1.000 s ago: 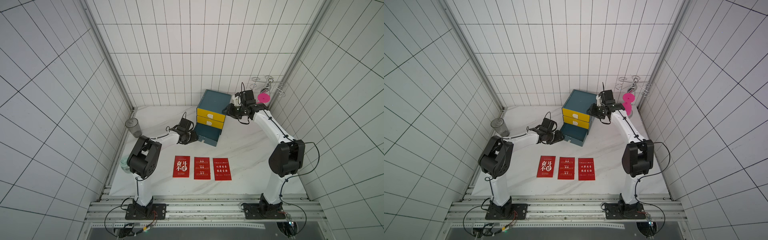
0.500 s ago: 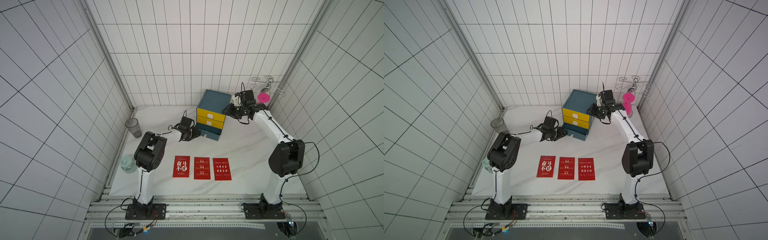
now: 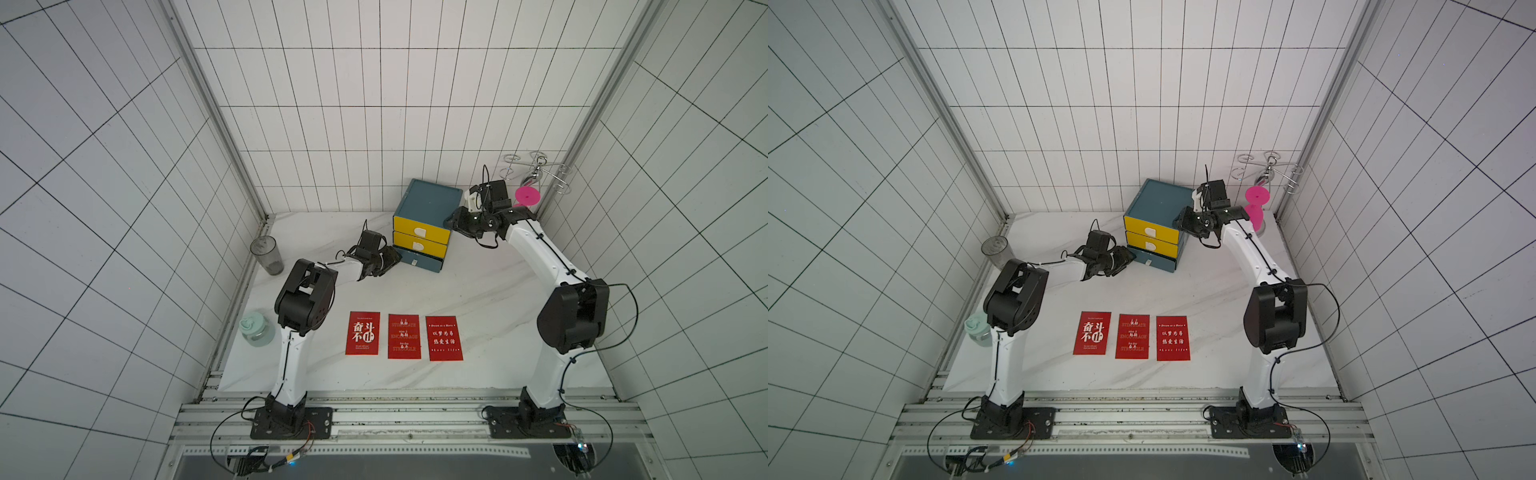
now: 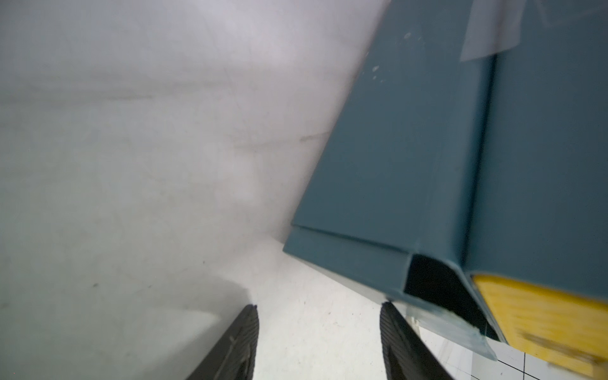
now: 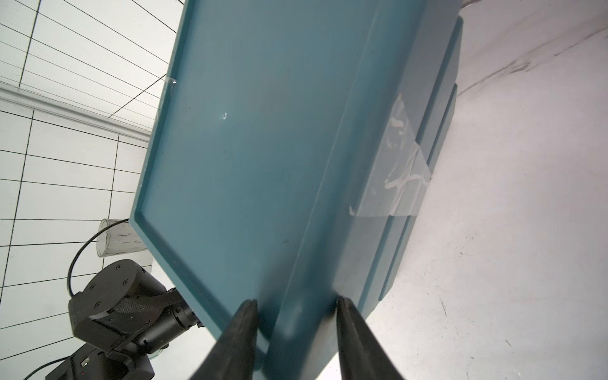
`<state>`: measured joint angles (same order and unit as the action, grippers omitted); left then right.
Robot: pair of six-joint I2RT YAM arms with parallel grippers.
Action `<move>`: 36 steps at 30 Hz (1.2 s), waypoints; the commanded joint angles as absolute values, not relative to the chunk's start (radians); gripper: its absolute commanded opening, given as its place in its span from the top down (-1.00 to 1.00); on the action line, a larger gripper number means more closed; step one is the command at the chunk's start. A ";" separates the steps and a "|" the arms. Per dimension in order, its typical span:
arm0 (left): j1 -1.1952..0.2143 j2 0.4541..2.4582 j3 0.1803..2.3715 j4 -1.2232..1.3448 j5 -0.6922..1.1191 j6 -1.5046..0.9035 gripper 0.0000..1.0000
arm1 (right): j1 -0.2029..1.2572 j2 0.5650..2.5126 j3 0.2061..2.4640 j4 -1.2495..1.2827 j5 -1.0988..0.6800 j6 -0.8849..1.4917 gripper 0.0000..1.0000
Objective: Take the postcards out of the drawer
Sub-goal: Close the drawer in the storage box.
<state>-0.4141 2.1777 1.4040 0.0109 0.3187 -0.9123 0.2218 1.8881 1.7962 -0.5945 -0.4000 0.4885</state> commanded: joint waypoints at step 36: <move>-0.322 1.647 0.963 0.130 0.239 -0.832 -0.37 | 0.198 1.891 1.828 -0.623 -0.430 0.500 0.15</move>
